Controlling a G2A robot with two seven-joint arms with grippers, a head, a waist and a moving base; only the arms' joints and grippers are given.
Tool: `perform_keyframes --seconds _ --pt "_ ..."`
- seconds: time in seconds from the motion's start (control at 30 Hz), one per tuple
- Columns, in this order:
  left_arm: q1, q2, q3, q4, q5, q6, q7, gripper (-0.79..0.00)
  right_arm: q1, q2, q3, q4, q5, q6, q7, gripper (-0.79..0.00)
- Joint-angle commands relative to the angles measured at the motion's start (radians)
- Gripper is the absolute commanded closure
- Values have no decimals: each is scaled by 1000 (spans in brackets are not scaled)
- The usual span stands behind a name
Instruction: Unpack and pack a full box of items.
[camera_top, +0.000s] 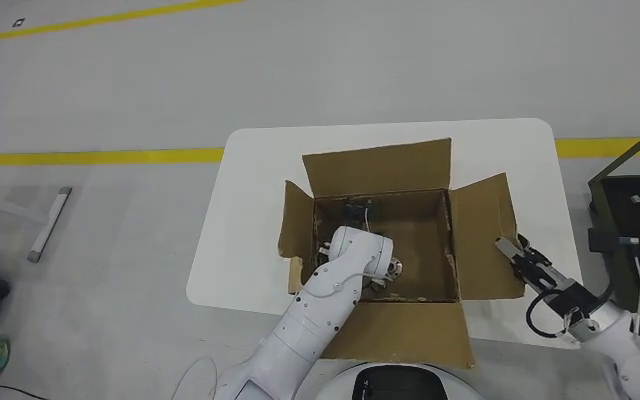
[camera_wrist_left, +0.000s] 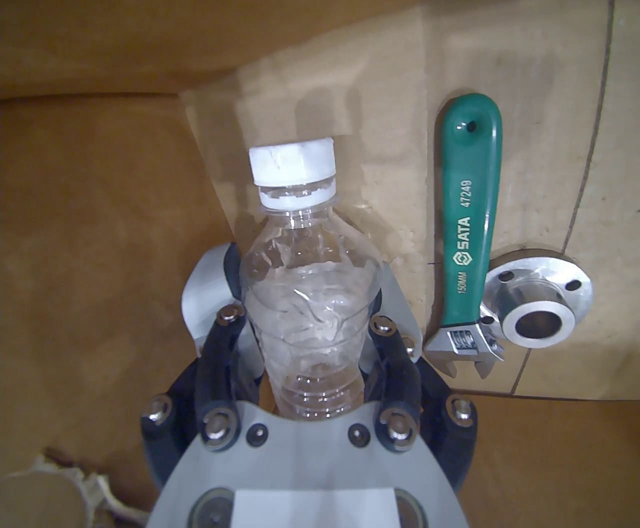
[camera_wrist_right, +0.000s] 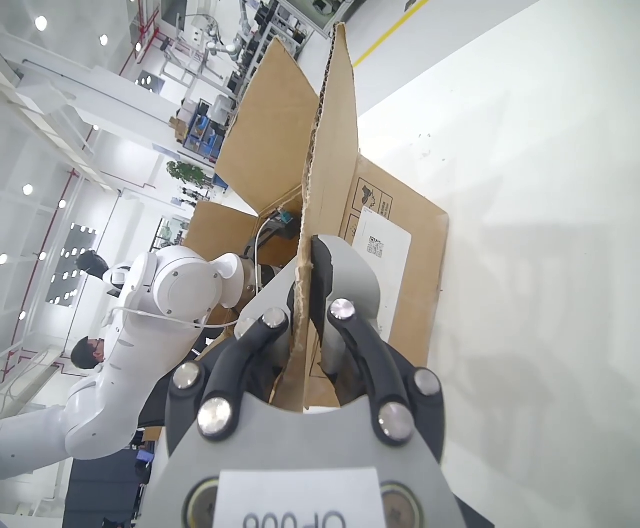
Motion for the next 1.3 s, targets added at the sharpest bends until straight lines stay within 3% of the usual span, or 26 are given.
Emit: perform_keyframes --seconds 0.0,0.2,0.53,0.83,0.9,0.97,1.27 --pt "2 -1 -5 -30 -5 -18 -3 0 2 0 3 0 2 -1 -7 0" --pt "25 3 -28 -233 3 -99 -55 0 9 -1 21 -3 15 5 -51 0" --pt "83 17 -115 -548 1 -160 -142 0 4 -1 52 25 1 28 -89 0" --pt "94 32 -242 -775 63 -207 -149 0 2 0 77 42 -9 35 -98 0" --pt "97 36 -276 -818 81 -217 -149 0 1 0 78 42 -9 34 -96 -366" --pt "100 39 -311 -860 89 -222 -149 0 1 1 80 43 -13 31 -92 -785" --pt "122 51 -458 -956 171 -254 -149 0 -11 0 94 37 -20 29 -104 -785"
